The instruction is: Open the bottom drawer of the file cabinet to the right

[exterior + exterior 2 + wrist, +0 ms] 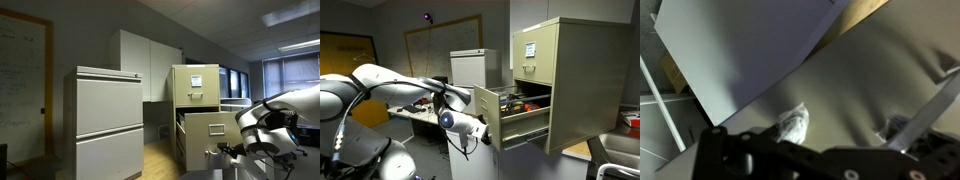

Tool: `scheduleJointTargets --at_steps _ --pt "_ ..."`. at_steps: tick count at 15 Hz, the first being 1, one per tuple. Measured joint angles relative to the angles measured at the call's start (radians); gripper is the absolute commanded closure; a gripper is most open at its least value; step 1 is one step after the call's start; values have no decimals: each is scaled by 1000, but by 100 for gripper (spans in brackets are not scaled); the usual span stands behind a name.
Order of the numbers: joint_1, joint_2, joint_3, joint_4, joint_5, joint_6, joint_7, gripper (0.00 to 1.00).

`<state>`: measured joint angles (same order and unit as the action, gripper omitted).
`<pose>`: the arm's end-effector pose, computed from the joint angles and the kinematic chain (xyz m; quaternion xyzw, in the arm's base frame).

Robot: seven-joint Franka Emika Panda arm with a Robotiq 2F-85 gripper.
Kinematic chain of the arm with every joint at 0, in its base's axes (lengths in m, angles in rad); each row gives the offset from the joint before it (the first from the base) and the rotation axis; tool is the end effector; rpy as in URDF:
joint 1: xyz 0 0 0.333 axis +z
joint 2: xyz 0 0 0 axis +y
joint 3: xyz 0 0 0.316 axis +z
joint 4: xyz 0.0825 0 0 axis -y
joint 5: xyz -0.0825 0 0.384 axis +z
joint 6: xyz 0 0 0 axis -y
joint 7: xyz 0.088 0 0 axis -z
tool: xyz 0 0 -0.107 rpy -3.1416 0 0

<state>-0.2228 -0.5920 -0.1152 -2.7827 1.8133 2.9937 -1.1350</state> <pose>0.2995 -0.1761 0.3968 -0.7785 0.4037 -0.4476 0.1749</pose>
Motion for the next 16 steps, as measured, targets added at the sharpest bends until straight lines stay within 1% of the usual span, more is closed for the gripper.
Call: scheduleJointTargets --at_steps 3,5,8,11,12,14,16 --pt "-58 -21 59 -1 230 0 -219 0" --pt "-124 -35 122 -1 387 -7 -369 0" --pt "-244 -61 233 -1 618 -17 -604 0" --pt "-338 -99 305 0 808 -16 -837 0" --pt "-363 -116 315 -1 809 -16 -871 0" --pt "-409 -162 321 1 790 -15 -888 0" --pt "-433 -221 320 1 787 11 -910 0"
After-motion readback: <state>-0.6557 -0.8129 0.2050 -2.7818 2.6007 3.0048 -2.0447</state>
